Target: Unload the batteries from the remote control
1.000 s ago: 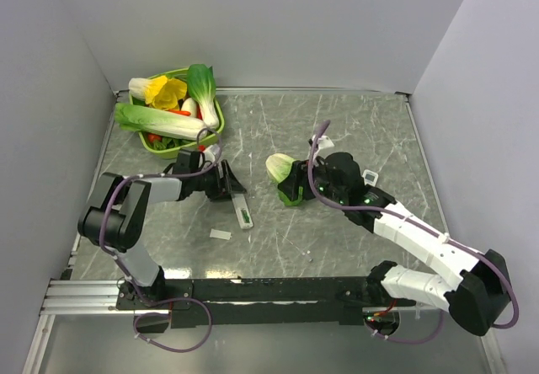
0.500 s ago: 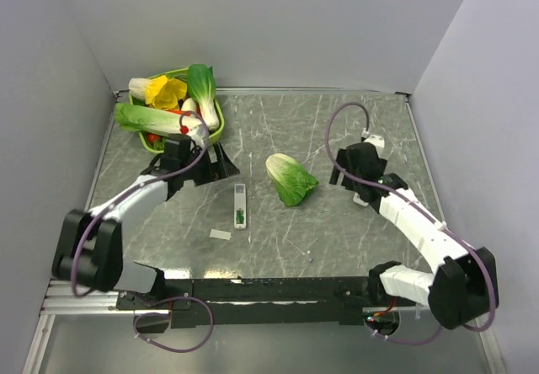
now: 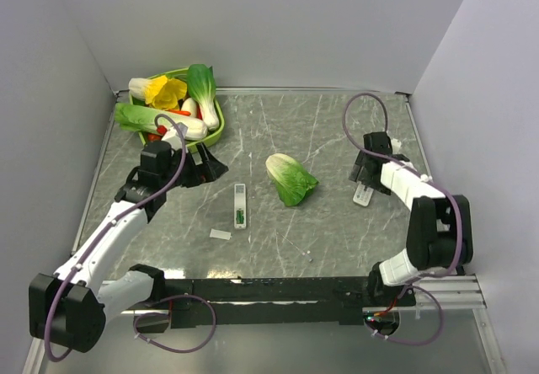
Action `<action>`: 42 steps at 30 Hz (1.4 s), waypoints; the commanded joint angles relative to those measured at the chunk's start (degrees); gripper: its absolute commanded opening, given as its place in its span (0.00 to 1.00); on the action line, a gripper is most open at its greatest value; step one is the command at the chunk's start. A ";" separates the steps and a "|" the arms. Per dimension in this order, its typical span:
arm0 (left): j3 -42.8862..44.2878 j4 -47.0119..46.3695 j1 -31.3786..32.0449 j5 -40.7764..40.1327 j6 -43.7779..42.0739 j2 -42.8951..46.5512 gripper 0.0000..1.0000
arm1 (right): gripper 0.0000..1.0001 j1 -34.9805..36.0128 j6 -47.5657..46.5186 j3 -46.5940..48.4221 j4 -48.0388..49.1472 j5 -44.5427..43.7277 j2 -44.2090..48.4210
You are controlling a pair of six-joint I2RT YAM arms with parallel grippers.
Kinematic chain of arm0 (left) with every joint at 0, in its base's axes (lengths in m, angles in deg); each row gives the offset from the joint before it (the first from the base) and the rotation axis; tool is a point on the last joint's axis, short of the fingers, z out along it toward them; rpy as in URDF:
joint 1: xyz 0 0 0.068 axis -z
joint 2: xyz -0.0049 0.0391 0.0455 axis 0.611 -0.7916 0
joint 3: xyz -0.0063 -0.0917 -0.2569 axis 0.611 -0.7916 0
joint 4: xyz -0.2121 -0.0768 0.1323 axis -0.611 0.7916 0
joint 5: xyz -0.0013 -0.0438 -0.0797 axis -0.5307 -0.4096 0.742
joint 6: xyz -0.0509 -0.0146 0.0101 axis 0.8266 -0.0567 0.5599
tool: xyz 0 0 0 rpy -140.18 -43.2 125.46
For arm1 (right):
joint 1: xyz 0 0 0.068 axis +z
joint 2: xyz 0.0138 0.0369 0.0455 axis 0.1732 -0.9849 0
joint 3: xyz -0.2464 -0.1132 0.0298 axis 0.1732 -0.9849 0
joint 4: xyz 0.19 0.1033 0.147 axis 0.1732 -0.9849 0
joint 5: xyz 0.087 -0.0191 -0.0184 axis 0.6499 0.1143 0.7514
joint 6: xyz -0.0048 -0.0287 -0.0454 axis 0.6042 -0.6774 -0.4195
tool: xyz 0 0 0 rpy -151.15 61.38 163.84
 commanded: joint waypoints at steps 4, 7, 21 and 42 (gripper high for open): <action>0.15 1.41 -0.39 -1.38 1.42 0.36 0.97 | 0.85 -2.32 -0.59 0.86 1.84 6.86 -4.83; 0.15 1.32 -0.39 -0.85 1.43 -0.17 0.97 | 0.84 -2.85 -0.94 1.47 1.15 7.92 -6.06; 0.33 4.05 -0.48 -0.76 -1.12 2.20 0.99 | 0.34 -4.17 -3.57 1.91 0.52 12.30 -3.88; -3.62 -35.75 4.44 28.87 15.39 0.80 0.97 | 0.18 23.87 -1.74 -5.12 28.72 73.12 22.15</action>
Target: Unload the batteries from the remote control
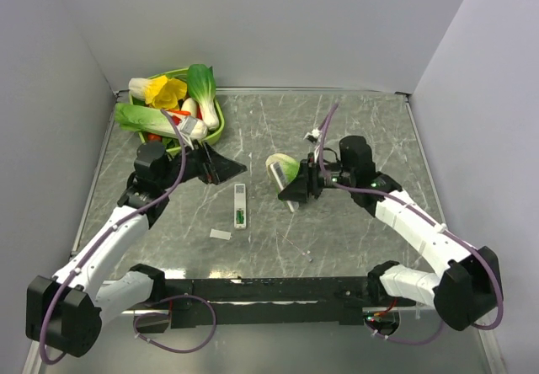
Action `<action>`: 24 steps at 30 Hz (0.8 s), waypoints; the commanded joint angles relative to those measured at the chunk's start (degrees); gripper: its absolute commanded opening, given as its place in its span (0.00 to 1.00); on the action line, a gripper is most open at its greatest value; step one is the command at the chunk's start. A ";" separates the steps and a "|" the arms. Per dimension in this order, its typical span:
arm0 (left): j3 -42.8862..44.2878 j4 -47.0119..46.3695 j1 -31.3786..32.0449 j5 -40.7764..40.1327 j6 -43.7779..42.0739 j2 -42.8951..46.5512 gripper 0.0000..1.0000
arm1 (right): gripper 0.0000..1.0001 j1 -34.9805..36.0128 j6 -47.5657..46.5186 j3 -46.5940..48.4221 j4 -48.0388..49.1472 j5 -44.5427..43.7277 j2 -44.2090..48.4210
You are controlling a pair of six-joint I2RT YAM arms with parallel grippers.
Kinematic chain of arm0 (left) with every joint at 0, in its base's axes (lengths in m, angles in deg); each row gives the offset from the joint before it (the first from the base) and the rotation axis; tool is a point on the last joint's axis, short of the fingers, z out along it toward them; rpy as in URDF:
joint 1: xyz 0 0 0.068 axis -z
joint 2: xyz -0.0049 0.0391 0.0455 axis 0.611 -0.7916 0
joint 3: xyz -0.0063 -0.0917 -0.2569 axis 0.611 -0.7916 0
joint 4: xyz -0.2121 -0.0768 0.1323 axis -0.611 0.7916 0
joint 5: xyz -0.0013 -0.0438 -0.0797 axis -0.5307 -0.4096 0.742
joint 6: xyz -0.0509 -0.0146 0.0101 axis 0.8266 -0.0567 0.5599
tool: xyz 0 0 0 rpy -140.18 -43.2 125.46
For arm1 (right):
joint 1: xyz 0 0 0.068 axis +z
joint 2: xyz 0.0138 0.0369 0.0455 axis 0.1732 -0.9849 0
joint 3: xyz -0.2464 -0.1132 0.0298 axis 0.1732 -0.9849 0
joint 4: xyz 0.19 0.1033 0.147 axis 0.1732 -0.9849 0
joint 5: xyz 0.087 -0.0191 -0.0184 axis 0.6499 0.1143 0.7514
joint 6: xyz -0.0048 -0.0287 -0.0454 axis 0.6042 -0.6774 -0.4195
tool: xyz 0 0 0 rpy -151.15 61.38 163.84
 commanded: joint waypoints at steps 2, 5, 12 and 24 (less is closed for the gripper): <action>-1.37 -14.69 3.86 3.55 6.31 -1.46 0.97 | 0.18 3.58 7.47 -1.89 13.96 8.70 2.09; -1.73 -16.20 5.44 2.14 6.66 -1.19 0.97 | 0.18 5.87 8.72 -1.81 14.85 8.80 1.21; -0.59 -11.38 6.50 3.55 -0.44 -1.63 0.98 | 0.17 6.49 12.32 -1.36 14.50 10.99 -1.08; -3.84 -17.25 8.96 4.61 5.78 -3.47 0.98 | 0.17 7.02 16.98 -3.91 21.79 12.66 -1.34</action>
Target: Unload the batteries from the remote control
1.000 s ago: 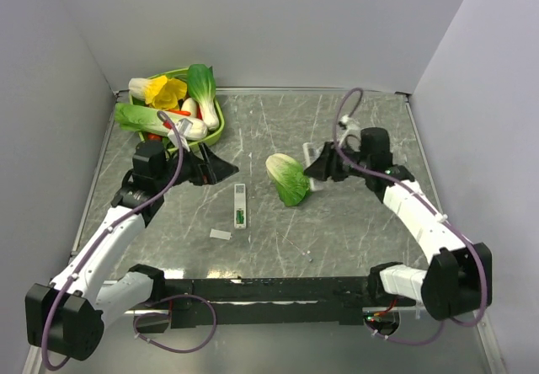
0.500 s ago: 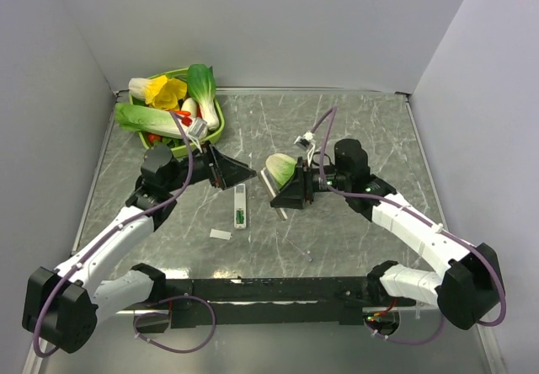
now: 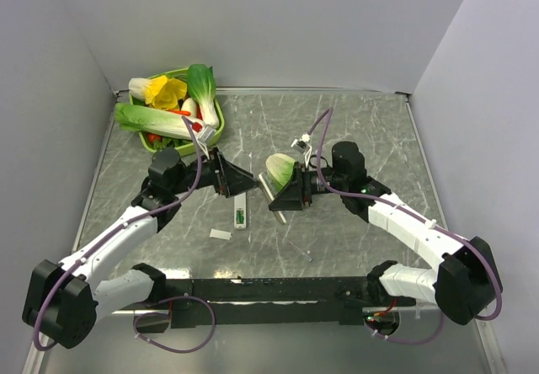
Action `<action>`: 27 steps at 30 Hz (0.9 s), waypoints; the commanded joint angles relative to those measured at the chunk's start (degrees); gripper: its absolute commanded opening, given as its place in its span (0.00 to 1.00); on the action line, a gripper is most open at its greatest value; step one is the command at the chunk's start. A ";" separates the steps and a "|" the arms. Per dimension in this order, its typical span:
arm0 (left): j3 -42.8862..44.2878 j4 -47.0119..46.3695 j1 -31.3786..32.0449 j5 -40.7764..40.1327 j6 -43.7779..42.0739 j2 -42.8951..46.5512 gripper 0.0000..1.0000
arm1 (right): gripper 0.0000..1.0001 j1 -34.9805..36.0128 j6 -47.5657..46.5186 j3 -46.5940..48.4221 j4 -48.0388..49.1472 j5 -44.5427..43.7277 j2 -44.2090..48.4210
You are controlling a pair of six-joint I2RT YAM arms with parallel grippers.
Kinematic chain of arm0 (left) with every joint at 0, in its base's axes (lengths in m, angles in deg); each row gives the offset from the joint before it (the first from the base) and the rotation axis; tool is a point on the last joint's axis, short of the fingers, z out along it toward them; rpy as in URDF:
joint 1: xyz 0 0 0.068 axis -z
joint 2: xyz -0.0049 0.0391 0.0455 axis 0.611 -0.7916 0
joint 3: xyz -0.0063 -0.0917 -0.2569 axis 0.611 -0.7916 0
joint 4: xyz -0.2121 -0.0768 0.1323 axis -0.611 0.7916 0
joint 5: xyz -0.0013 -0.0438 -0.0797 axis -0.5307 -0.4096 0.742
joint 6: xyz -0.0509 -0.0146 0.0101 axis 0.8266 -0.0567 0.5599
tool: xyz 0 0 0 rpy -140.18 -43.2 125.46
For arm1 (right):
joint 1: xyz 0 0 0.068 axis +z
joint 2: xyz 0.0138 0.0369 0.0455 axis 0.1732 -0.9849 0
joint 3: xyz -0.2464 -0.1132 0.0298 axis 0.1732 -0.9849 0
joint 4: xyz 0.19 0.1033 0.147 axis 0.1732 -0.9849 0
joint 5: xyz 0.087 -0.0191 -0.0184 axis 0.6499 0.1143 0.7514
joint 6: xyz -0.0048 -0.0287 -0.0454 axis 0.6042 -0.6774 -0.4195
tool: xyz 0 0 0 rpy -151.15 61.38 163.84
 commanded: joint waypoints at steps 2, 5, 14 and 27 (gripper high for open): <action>-0.99 -7.66 2.27 0.56 4.69 -2.08 0.98 | 0.17 0.99 2.34 0.37 6.93 1.91 -0.41; -0.91 -9.50 3.50 0.99 6.89 -4.45 0.88 | 0.18 1.34 3.30 -0.33 8.42 1.73 -0.84; 2.16 -0.82 4.04 -3.57 7.07 -5.16 0.19 | 0.55 1.52 -1.33 0.80 -0.86 -4.15 -1.03; 12.89 26.34 4.21 -18.39 -2.85 -12.19 0.01 | 0.77 4.42 -8.56 7.67 -19.95 -35.41 1.97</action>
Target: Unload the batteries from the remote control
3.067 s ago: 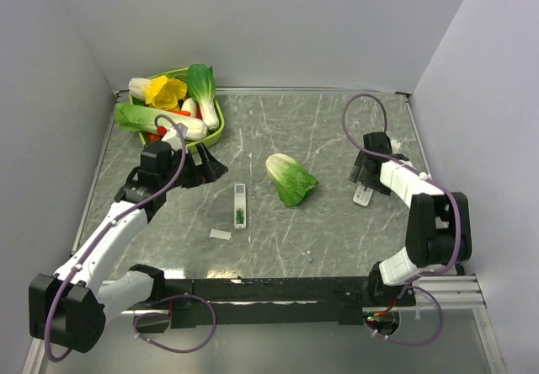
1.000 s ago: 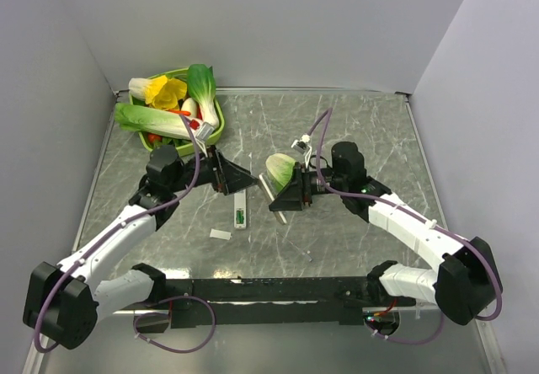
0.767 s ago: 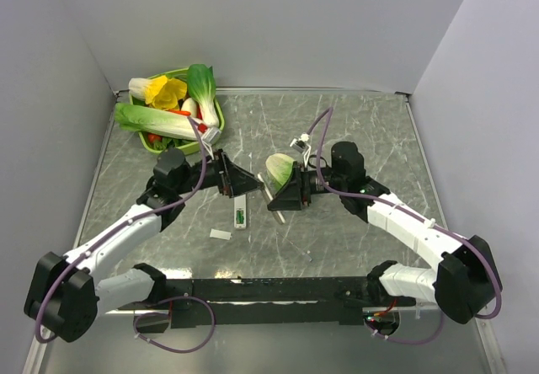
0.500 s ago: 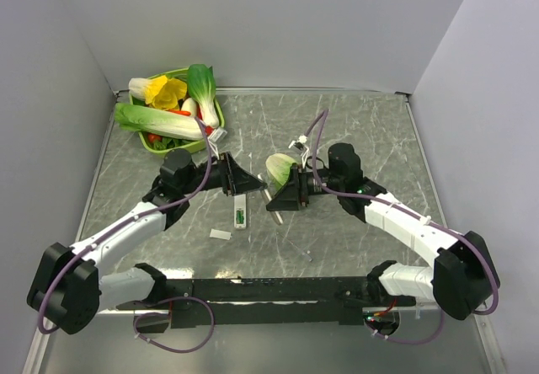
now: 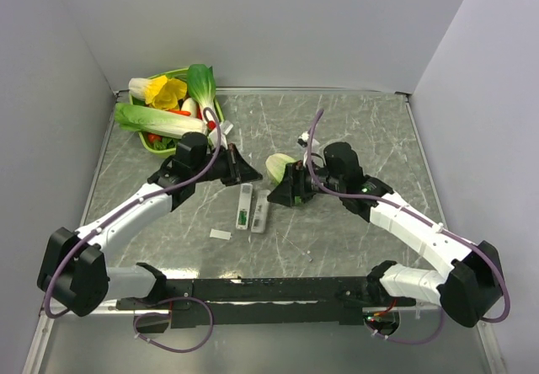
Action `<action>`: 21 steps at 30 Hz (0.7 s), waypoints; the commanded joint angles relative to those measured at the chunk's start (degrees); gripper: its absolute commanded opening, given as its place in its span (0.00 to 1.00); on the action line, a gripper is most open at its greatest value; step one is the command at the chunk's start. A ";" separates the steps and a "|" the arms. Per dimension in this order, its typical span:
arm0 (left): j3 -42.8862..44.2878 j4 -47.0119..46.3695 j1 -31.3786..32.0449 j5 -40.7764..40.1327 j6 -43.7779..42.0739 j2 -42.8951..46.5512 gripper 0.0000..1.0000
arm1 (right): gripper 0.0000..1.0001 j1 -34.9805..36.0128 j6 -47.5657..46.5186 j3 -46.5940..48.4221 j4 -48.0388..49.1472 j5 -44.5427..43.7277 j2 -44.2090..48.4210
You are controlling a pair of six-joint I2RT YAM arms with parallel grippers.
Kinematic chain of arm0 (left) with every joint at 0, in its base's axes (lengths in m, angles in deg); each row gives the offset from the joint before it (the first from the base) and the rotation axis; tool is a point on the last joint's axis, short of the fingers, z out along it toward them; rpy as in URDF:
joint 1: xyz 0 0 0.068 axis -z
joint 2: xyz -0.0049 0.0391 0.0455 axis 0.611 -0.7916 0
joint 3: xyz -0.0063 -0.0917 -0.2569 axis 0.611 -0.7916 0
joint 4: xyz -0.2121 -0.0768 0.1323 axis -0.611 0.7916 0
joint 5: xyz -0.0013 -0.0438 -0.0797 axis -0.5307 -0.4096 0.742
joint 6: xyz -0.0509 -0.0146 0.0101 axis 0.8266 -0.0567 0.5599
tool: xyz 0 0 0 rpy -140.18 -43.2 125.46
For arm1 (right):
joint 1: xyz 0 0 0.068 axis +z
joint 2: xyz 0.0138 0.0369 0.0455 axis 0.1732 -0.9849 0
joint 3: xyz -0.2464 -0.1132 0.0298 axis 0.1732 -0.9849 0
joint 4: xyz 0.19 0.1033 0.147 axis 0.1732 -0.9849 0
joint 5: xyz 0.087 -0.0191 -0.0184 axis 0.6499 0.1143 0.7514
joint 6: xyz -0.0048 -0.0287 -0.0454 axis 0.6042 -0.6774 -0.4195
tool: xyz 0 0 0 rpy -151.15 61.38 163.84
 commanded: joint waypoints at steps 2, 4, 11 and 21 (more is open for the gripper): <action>4.13 11.21 0.26 -10.87 -6.04 -0.70 0.09 | 0.75 1.18 -1.26 3.12 -4.82 -13.85 0.48; 4.75 14.91 0.08 -17.02 -6.31 0.43 0.21 | 0.75 1.45 -1.87 2.42 -5.00 -14.31 0.22; 3.61 18.25 -2.03 -25.03 -3.93 2.90 0.67 | 0.73 6.00 -3.35 1.80 -5.97 -17.82 -5.14; -0.26 20.28 -18.20 -16.86 -5.51 8.52 0.81 | 0.81 21.82 -13.12 8.82 -12.11 -46.02 -21.83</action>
